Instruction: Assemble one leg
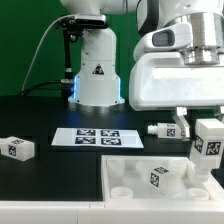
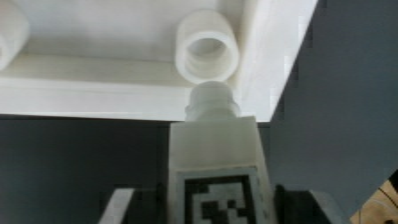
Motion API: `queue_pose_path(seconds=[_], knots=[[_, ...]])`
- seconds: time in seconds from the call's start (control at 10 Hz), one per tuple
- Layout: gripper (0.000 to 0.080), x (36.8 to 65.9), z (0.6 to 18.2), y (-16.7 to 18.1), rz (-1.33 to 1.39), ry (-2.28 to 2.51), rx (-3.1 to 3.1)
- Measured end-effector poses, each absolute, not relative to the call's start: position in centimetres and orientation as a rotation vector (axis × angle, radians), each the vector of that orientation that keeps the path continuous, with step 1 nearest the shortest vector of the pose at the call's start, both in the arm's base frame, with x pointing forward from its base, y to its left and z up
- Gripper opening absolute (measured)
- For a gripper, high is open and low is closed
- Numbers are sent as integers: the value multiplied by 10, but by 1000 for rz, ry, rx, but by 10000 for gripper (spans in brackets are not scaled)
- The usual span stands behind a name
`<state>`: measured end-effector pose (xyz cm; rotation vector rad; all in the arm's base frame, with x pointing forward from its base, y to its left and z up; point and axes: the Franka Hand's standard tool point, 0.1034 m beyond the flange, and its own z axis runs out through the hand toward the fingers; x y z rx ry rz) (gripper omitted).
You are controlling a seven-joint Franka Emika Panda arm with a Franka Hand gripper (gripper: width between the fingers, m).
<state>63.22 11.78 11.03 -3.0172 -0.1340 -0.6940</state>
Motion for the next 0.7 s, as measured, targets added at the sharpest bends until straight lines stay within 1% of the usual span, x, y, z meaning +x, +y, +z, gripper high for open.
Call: queue_pose_path(seconds=[0.3,0.5,0.7], knots=[[284,629,100,117,-674,-148,-3027],[284,627,91,116,-654,-149,-3035],[284,628,87,114,-670,-147,-3034]])
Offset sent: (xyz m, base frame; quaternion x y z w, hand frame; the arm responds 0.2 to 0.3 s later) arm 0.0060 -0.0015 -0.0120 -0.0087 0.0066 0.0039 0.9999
